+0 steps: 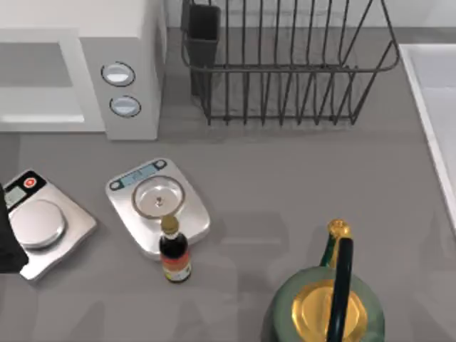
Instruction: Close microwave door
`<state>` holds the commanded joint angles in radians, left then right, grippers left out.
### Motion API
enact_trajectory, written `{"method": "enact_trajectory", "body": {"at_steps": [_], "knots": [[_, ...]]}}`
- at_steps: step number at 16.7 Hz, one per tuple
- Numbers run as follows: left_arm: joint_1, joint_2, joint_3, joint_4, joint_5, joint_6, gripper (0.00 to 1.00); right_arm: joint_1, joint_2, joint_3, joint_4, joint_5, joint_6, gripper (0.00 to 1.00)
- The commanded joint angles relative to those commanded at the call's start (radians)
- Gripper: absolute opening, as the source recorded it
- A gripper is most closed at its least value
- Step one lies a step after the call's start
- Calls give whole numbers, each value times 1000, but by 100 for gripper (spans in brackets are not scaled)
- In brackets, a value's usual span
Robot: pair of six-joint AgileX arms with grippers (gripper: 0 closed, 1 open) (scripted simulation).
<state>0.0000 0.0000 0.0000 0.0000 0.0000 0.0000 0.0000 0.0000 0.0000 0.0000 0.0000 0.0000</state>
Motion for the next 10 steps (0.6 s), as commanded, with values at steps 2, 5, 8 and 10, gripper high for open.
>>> {"method": "enact_trajectory", "body": {"at_steps": [2,5,8,10], "knots": [[0,0,0,0,0,0,92,0,0,0,0,0,0,100],[0,0,0,0,0,0,70,0,0,0,0,0,0,100],[0,0,0,0,0,0,47,0,0,0,0,0,0,100],[0,0,0,0,0,0,32,0,0,0,0,0,0,100]]}}
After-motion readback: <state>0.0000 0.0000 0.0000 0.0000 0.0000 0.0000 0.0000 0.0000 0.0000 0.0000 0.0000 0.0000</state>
